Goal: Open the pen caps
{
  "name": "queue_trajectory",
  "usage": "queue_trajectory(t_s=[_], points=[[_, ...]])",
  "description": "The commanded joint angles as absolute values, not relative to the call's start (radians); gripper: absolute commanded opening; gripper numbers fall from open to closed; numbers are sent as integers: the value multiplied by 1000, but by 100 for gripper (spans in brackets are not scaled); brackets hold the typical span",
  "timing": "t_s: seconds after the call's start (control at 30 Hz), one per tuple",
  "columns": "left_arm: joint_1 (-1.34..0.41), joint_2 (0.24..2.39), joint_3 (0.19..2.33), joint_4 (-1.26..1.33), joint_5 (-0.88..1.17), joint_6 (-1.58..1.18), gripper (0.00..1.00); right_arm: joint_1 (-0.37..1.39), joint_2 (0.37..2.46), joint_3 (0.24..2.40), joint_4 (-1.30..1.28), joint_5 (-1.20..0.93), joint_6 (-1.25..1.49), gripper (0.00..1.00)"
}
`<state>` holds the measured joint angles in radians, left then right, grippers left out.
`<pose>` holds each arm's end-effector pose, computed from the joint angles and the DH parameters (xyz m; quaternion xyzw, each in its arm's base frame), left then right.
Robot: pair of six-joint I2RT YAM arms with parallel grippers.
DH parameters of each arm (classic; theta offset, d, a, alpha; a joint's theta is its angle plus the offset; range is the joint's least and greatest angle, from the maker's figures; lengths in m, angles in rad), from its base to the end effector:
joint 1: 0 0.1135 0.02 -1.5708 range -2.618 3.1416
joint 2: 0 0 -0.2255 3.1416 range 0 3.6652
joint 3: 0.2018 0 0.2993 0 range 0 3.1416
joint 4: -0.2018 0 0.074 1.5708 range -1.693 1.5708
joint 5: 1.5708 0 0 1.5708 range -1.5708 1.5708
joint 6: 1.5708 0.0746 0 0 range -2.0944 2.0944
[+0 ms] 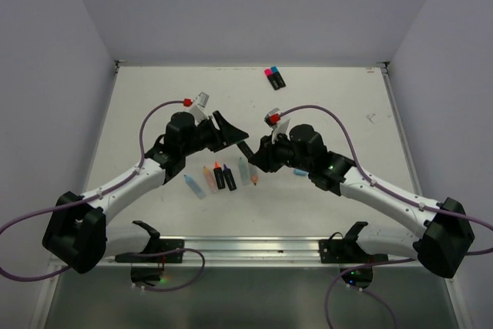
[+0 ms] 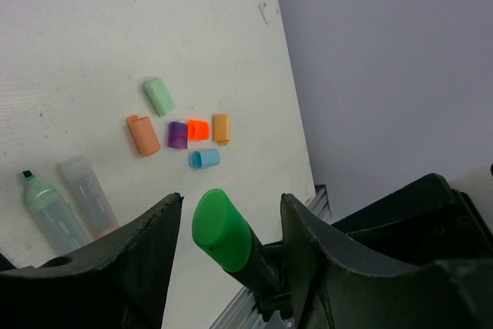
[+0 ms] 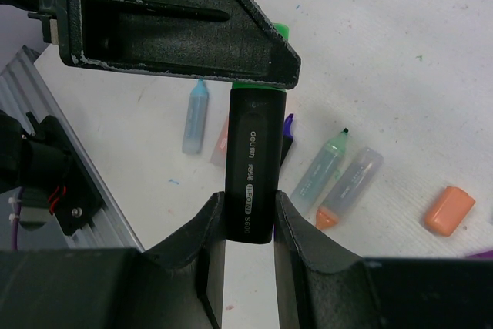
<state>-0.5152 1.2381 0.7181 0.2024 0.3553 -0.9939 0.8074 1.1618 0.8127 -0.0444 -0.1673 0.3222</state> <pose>0.3069 -0.2036 0.1880 -0.0883 0.7991 -0.4996 0.3225 0.2418 0.2706 0.2199 -0.2441 0.7934 0.3548 0.4302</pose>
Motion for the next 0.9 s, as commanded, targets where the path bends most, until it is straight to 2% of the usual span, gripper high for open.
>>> queue_trajectory(t_s=[0.0,0.2,0.3,0.4,0.53,0.57,0.63,0.67,0.77,0.87], points=[[-506,1230,735,288,413,-1019,55,816,1157,815,-9,-156,330,0],[-508,1212,721,295,417,-1026,49,818,1175,813,-5,-158,331,0],[-506,1210,719,295,416,-1023,42,819,1172,810,-6,-163,334,0],[-506,1216,718,302,423,-1026,29,821,1164,804,-5,-153,330,0],[-505,1229,716,313,437,-1034,0,821,1152,802,-6,-149,316,0],[-506,1232,715,319,440,-1034,0,821,1152,804,-5,-147,311,0],[-506,1235,706,333,451,-1046,0,821,1157,816,-14,-123,304,8],[-506,1235,700,340,454,-1049,0,821,1166,824,-31,-118,296,20],[-506,1235,693,345,460,-1054,0,819,1189,845,-35,-118,279,38],[-506,1232,687,350,463,-1057,0,821,1219,867,-32,-120,275,41]])
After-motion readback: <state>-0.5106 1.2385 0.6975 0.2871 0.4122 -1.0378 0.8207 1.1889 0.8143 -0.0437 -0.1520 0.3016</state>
